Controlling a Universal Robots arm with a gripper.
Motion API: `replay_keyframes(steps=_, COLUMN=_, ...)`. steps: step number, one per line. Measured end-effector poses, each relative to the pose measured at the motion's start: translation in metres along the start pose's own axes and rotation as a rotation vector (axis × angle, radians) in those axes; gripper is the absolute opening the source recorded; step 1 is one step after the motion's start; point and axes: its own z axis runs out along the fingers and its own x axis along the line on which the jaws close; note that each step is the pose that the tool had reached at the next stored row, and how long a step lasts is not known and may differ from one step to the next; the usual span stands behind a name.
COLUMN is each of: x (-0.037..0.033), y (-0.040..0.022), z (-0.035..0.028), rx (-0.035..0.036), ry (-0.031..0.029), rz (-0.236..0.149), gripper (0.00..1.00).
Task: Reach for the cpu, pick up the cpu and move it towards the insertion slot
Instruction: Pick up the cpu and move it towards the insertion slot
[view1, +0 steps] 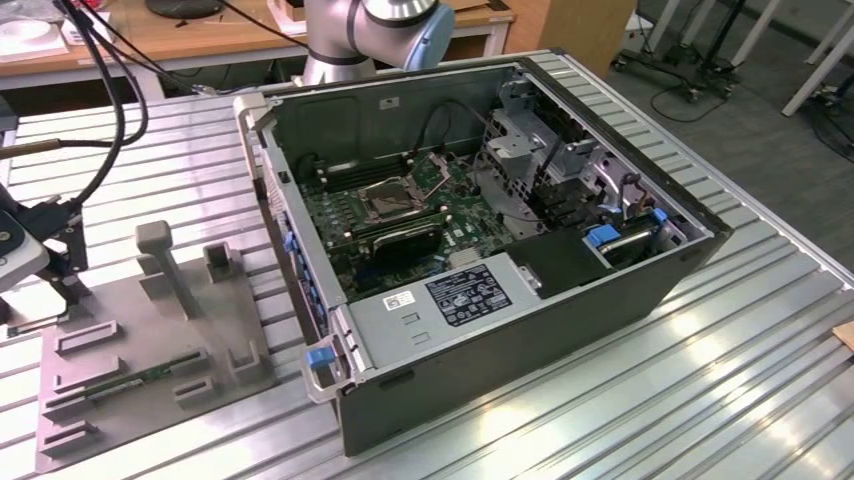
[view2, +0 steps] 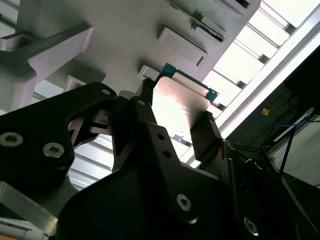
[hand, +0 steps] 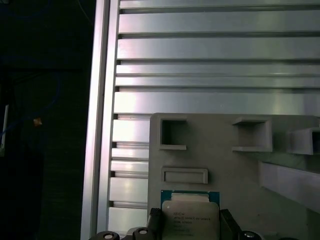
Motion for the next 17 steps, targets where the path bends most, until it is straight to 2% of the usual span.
replay_keyframes(steps=5, x=0.0, y=0.0001, z=-0.0015, rx=0.0003, ry=0.0005, rz=0.0, gripper=0.54)
replay_keyframes(steps=14, x=-0.0001, y=0.001, z=-0.0158, rx=-0.0001, ry=-0.0008, rz=0.0, gripper=0.54)
replay_keyframes(steps=17, x=-0.0001, y=0.0011, z=-0.0184, rx=-0.0001, ry=-0.0016, rz=0.0, gripper=0.54)
